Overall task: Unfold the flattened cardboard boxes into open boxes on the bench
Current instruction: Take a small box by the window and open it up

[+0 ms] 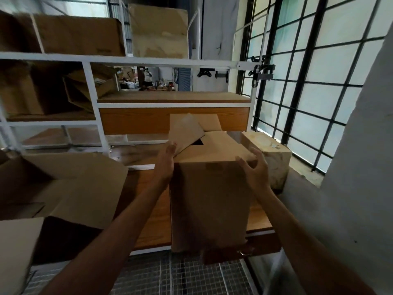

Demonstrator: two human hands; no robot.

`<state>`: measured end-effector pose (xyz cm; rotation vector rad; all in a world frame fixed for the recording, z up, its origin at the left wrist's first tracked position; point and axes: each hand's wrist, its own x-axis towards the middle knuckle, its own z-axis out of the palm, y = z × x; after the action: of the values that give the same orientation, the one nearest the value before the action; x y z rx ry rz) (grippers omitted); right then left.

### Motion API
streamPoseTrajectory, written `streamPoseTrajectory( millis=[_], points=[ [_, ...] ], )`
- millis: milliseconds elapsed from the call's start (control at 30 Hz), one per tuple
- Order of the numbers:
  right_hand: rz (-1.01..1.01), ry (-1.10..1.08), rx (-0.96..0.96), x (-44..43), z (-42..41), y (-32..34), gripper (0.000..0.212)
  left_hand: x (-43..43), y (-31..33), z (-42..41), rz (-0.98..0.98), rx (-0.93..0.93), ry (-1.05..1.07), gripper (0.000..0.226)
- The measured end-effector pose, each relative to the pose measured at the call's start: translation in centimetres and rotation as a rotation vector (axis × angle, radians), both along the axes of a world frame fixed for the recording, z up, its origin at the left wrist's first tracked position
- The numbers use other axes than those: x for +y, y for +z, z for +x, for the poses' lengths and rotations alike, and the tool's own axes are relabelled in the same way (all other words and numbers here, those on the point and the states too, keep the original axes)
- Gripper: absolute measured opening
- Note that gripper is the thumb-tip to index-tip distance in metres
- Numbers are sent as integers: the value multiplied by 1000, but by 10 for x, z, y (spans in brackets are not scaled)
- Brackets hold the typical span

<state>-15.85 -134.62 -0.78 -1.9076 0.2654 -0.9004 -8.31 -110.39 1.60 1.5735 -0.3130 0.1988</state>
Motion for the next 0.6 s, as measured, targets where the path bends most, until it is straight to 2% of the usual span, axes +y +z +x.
streamPoseTrajectory(
  millis=[100,200,267,400,500,600],
  points=[
    [-265,-136,-56,4,10,27,33,-5,8,4,314,-104,-85,61],
    [-550,13,208,13,21,41,18,-13,14,7,587,-150,-173,54],
    [-630,103,379,25,27,43,20,-19,16,10,765,-204,-130,52],
    [-756,119,443,46,36,44,25,-27,21,15,879,-350,-110,51],
    [-887,168,616,49,40,51,38,-43,43,14,927,-565,-310,42],
    [-992,174,725,47,49,55,52,-62,71,20,1140,-533,-461,42]
  ],
)
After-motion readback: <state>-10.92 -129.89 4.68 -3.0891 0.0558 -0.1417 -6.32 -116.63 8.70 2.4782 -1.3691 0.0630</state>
